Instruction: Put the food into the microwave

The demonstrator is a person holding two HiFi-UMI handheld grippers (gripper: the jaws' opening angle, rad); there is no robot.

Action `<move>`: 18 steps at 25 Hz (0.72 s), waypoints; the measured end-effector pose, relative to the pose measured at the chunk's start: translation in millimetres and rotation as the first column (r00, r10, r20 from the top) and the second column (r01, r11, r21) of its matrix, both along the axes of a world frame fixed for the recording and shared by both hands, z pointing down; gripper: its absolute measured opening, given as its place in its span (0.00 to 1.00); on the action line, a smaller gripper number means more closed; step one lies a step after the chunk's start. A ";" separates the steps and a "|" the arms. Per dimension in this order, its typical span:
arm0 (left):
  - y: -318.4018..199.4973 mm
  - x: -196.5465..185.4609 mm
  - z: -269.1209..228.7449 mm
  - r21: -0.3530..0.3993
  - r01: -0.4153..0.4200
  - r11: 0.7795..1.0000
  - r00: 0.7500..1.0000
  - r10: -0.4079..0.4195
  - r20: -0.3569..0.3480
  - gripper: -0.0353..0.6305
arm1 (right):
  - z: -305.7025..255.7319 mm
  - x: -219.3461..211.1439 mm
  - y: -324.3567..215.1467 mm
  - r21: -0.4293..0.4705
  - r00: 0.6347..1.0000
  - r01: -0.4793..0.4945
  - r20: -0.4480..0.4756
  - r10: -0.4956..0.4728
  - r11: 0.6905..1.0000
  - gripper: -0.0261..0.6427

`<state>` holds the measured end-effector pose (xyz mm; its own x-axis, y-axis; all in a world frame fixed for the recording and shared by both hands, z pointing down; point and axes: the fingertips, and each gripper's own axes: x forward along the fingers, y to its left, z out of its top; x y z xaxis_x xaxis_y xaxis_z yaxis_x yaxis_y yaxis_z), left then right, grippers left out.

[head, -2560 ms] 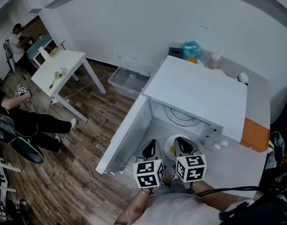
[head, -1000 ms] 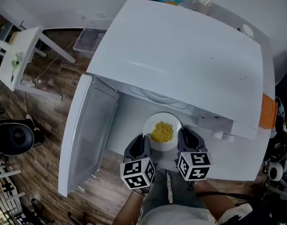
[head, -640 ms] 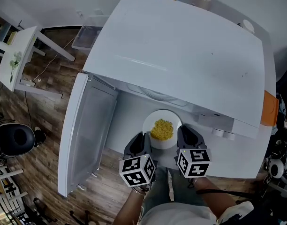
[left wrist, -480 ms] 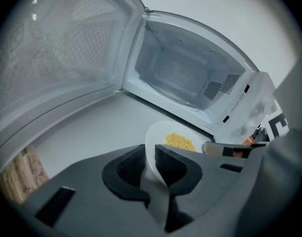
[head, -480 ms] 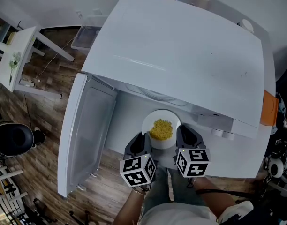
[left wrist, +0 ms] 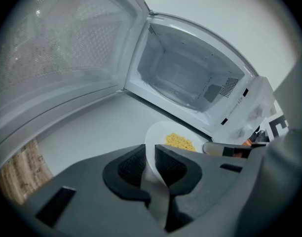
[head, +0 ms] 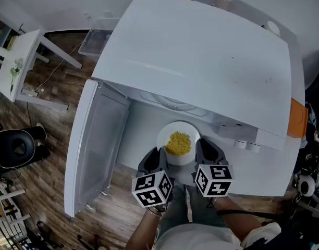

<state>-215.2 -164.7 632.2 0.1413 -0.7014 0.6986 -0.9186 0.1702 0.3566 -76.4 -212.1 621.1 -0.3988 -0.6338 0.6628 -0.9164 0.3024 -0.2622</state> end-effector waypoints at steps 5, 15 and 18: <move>-0.2 -3.4 -9.7 0.020 0.000 1.000 1.000 -0.001 0.007 0.14 | -10.0 -2.7 1.6 0.019 1.000 -0.002 0.009 0.002 1.000 0.10; -3.5 -15.5 -37.6 0.073 0.012 0.997 1.000 -0.012 0.013 0.14 | -34.4 -11.9 6.0 0.050 1.000 -0.008 0.029 0.007 0.999 0.10; -5.4 -19.1 -43.5 0.085 0.014 0.996 1.000 -0.015 0.010 0.14 | -41.4 -14.9 5.0 0.063 0.999 -0.014 0.037 0.012 0.998 0.10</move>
<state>-234.3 -170.1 588.7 0.1235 -0.7603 0.6377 -0.9203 0.1527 0.3603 -91.3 -207.2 579.7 -0.4136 -0.6792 0.6063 -0.9104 0.3077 -0.2764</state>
